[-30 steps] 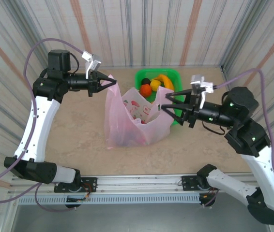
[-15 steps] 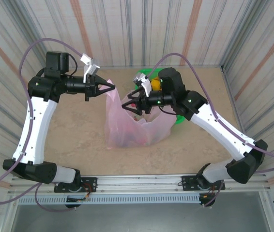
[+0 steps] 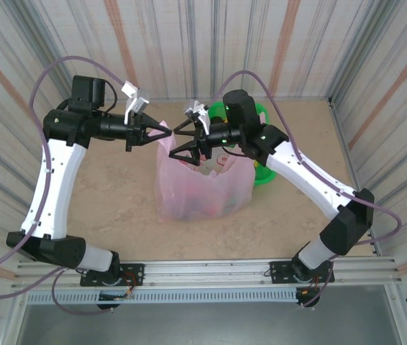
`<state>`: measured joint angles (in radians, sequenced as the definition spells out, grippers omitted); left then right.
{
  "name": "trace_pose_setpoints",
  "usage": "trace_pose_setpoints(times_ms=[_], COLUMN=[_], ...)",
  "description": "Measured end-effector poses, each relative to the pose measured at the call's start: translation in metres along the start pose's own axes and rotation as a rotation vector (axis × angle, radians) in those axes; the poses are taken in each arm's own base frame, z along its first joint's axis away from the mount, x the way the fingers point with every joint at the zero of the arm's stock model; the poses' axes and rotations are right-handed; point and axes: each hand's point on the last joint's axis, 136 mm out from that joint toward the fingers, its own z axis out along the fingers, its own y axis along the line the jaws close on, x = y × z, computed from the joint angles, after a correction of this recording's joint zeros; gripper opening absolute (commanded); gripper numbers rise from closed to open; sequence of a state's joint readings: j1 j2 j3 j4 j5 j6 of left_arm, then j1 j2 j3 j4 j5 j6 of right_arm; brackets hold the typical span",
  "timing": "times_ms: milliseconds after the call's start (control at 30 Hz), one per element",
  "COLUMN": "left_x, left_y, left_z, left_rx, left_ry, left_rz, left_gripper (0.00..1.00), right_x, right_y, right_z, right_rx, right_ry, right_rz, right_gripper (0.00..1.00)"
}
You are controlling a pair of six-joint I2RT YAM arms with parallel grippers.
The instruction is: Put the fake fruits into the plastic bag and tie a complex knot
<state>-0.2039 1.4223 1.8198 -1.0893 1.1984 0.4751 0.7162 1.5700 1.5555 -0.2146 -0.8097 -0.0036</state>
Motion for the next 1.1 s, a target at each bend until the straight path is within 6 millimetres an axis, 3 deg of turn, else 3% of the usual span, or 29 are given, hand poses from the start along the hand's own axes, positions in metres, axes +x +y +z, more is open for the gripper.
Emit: trace_pose_setpoints(times_ms=[100, 133, 267, 400, 467, 533, 633, 767, 900, 1100], left_x=[0.000, 0.000, 0.000, -0.005, -0.009, -0.011, -0.008, 0.001, 0.017, 0.054], left_y=[-0.001, -0.001, -0.001, 0.004, 0.012, 0.021, 0.031, 0.028, 0.020, 0.036], left_z=[0.000, 0.000, 0.000, -0.004, -0.013, -0.027, -0.051, -0.069, -0.067, -0.044], left_rx=[0.007, 0.007, 0.006, -0.019, -0.062, -0.119, -0.217, -0.299, -0.302, -0.276], left_ry=[-0.002, -0.002, -0.001, -0.020, -0.054, -0.101, -0.177, -0.249, -0.295, -0.320], left_rz=[-0.002, -0.005, -0.007, 0.004, 0.002, -0.006, -0.022, -0.022, -0.031, -0.132], left_gripper=[0.01, 0.07, 0.28, 0.37, 0.48, 0.56, 0.77, 0.93, 0.99, 0.98], right_x=[-0.002, -0.003, -0.006, -0.011, -0.013, -0.013, -0.012, -0.016, -0.017, -0.019], right_y=[-0.001, 0.000, 0.005, 0.008, 0.007, 0.004, 0.000, -0.005, -0.008, -0.010], right_z=[0.011, 0.014, 0.021, 0.022, 0.022, 0.021, 0.020, 0.016, 0.015, 0.014], right_rx=[-0.027, -0.038, -0.067, -0.081, -0.075, -0.062, -0.046, -0.021, -0.005, 0.009], right_ry=[-0.011, -0.016, -0.031, -0.050, -0.055, -0.057, -0.061, -0.074, -0.082, -0.090], right_rz=[-0.001, -0.001, 0.015, 0.018, 0.030, 0.042, 0.055, 0.072, 0.089, 0.103], right_gripper=[0.86, 0.81, 0.49, 0.19, 0.02, 0.00, 0.00, 0.03, 0.07, 0.08])
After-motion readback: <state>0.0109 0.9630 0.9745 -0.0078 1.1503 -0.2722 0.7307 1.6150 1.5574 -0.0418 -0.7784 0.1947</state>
